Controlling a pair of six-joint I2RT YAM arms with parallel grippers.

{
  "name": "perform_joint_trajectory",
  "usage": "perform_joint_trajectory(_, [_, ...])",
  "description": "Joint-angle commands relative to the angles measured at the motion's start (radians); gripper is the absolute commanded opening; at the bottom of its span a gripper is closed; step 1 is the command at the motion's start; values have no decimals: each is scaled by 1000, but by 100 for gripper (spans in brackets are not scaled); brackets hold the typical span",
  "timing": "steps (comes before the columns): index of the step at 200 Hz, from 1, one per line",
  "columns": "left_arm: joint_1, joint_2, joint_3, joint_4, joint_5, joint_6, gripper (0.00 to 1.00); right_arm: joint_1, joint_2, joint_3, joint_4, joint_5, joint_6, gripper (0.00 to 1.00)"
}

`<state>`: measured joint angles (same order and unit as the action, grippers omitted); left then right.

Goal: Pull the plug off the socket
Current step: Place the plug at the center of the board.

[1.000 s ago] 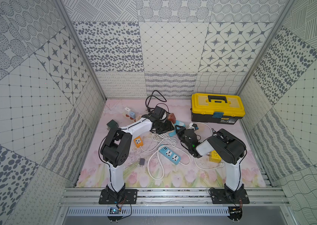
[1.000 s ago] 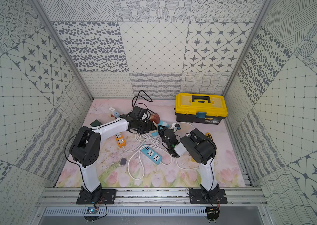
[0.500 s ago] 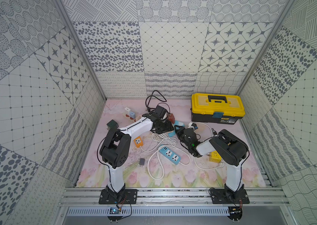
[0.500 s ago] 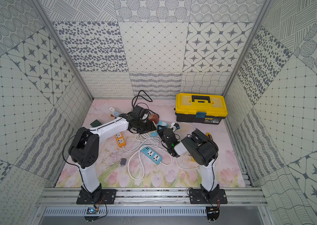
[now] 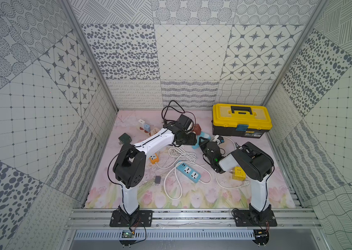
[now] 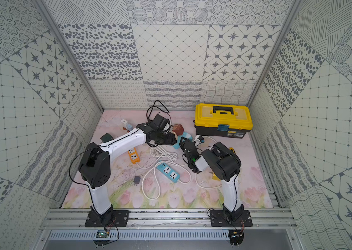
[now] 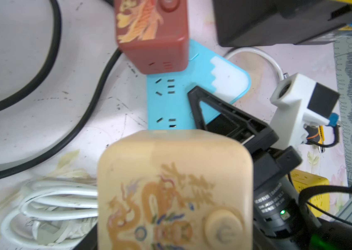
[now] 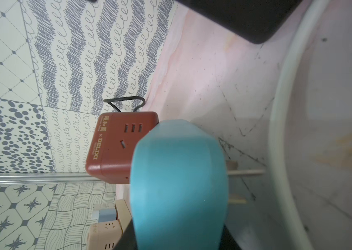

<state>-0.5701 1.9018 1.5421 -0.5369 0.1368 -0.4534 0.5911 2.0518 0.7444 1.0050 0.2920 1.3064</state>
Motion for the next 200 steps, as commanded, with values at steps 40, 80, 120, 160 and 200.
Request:
perform_joint_trajectory(40, [141,-292,-161,45,50,-129,0,-1,124,-15,-117,-108,13,5])
perform_joint_trajectory(80, [230,-491,-308,-149,-162,-245,0,0,76,-4,-165,-108,-20,24])
perform_joint_trajectory(120, [277,-646,-429,-350,-452,-295,0,5,78,17,-197,-115,-36,30])
perform_joint_trajectory(160, [374,-594,-450,-588,-423,-486,0,15,88,22,-192,-99,-41,33])
perform_joint_trajectory(200, [417,-471,-509,-585,-298,-495,0,14,94,27,-193,-97,-42,34])
